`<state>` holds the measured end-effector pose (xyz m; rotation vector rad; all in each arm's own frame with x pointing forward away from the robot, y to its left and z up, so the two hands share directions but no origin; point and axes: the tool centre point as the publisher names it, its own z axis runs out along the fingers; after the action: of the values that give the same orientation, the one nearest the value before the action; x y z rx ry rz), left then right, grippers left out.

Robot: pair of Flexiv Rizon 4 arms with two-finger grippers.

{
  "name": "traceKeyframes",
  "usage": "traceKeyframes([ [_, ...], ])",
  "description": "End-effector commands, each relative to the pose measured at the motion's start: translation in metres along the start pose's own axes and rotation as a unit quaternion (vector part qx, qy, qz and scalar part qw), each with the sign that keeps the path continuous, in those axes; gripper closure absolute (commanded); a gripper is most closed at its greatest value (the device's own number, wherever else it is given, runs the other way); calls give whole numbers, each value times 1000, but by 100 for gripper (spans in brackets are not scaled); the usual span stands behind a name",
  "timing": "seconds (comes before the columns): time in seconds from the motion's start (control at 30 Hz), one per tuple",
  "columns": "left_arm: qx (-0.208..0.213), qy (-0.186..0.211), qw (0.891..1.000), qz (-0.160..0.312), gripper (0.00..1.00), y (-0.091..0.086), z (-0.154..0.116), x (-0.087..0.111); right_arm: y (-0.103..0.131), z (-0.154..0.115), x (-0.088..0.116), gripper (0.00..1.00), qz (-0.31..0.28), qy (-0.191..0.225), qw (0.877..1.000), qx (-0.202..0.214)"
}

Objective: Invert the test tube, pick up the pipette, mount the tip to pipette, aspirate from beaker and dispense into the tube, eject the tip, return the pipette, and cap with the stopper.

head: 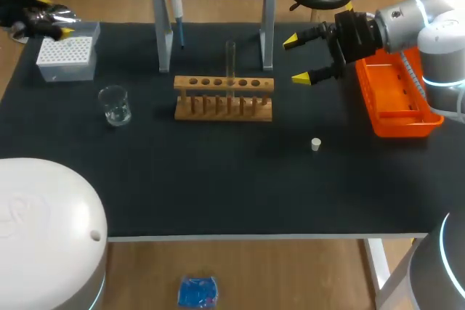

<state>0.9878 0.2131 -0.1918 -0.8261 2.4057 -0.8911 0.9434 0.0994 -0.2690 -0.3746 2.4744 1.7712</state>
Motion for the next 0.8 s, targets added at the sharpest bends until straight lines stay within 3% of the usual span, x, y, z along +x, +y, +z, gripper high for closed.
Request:
traceKeyframes([
  [0.03, -75, -93, 985, -125, 0, 33, -3, -6, 0, 0, 0, 0, 0, 0, 1000, 1],
  [0.17, -90, -113, 974, -174, 0, 47, 1, -11, 0, 0, 0, 0, 0, 0, 1000, 1],
  [0.4, -78, -138, 963, -219, 0, 50, 5, -5, 0, 0, 0, 0, 0, 0, 1000, 1],
  [0.8, -76, -142, 962, -218, 0, 50, 5, -4, 0, 0, 0, 0, 0, 0, 1000, 1],
])
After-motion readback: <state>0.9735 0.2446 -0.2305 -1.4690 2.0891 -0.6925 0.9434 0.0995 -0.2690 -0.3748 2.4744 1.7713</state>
